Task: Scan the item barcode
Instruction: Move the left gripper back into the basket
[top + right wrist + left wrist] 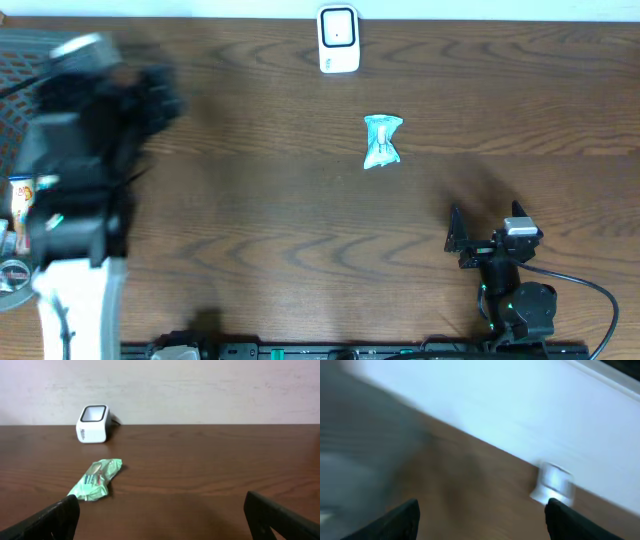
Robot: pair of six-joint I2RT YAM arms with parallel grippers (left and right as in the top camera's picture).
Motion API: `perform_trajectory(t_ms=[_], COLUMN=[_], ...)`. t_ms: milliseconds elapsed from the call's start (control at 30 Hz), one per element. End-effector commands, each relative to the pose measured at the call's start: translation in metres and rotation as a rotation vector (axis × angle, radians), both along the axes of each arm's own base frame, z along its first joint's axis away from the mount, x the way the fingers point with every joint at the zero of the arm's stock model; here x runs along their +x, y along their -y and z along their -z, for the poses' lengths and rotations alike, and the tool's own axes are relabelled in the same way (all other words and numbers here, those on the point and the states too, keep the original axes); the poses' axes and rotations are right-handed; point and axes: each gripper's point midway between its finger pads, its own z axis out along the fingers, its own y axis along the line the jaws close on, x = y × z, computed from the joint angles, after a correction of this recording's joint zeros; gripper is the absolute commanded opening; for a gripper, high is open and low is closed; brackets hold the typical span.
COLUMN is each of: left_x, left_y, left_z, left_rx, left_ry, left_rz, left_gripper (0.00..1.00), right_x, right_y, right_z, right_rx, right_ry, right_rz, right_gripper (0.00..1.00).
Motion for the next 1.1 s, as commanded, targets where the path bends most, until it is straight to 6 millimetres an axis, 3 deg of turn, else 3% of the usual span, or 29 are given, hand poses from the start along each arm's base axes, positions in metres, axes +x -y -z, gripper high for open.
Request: perform_trajectory(t_ms=[0, 67, 167, 367, 533, 767, 933, 1067], left_x=[-0.043, -0.067, -0.093, -0.107, -0.090, -0.084, -0.063, -0.059], left_y=[-0.090, -0.132, -0.173, -0.215, -0.224, -0.241, -0.227, -0.224], left_z=[-0.011, -0.006, 0.007, 0.051, 0.098, 0.167, 0.219, 0.253], left_rx=[0.237, 0.365, 0.427, 0.367, 0.314, 0.253, 0.172, 0.131], left_ry=[-0.070, -0.180, -0.317, -0.487, -0.610, -0.813, -0.896, -0.968], left_rz=[-0.336, -0.463, -0.586, -0.669, -0.609, -0.563, -0.372, -0.322], left_gripper=[0.79, 0.79, 0.79, 0.79, 0.79, 0.78, 0.78, 0.81], right_x=[0.000, 0.000, 0.000, 0.000, 0.000, 0.000, 0.000, 0.000], right_y=[0.002, 0.002, 0.002, 0.002, 0.002, 0.002, 0.002, 0.002], right_z=[0.000, 0.000, 0.000, 0.000, 0.000, 0.000, 0.000, 0.000], right_rx=[0.010, 0.010, 0.010, 0.010, 0.010, 0.010, 0.010, 0.010], right_ry=[0.001, 0.001, 0.001, 0.001, 0.001, 0.001, 0.001, 0.001], right_rz=[0.011, 0.011, 0.011, 0.011, 0.011, 0.011, 0.011, 0.011], right_gripper=[0.99, 0.99, 0.99, 0.99, 0.99, 0.99, 0.99, 0.99])
